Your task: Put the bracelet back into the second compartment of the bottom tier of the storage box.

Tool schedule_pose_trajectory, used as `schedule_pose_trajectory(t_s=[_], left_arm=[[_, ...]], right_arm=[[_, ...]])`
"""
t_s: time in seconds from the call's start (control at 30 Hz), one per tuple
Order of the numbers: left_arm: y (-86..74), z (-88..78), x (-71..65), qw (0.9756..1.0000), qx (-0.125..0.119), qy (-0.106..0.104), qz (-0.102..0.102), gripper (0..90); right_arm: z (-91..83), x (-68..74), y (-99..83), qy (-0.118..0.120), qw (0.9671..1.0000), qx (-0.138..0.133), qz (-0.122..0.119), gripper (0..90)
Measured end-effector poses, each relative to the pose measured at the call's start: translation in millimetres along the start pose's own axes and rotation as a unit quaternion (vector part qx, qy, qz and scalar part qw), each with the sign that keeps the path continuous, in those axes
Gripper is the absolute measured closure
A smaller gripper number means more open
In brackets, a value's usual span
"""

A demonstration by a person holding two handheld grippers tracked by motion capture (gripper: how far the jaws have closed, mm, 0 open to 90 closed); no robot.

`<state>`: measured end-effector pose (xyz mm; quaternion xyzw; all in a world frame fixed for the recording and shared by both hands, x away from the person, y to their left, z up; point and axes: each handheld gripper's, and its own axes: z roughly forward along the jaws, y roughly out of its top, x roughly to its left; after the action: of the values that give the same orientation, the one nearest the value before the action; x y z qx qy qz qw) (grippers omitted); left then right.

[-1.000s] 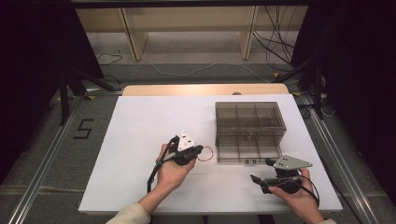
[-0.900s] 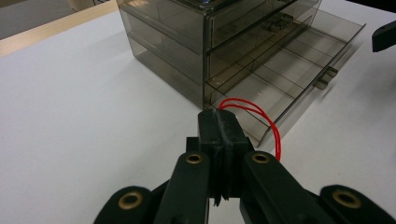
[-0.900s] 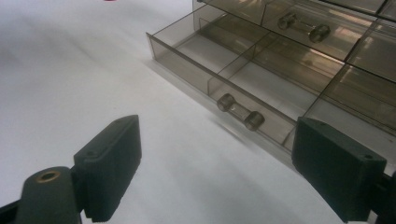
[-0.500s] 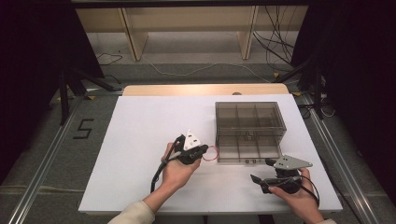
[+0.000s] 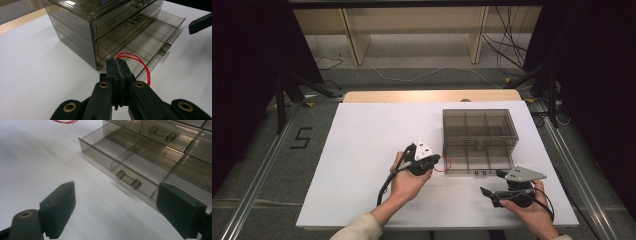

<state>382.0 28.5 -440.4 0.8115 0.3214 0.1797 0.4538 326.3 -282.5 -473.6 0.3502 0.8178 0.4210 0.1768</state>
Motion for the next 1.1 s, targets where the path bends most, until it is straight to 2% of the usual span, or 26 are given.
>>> schedule_pose_trajectory(t_s=[0.33,1.1], left_arm=[[4.5,4.7,-4.1,0.9999,0.002,-0.006,0.009,89.7],[13.5,16.3,-13.1,0.9998,-0.001,-0.017,0.014,89.7]], right_arm=[[-0.2,0.0,-0.1,0.000,1.0000,0.000,0.000,17.0],[-0.1,-0.1,-0.3,0.001,1.0000,-0.001,0.001,17.0]])
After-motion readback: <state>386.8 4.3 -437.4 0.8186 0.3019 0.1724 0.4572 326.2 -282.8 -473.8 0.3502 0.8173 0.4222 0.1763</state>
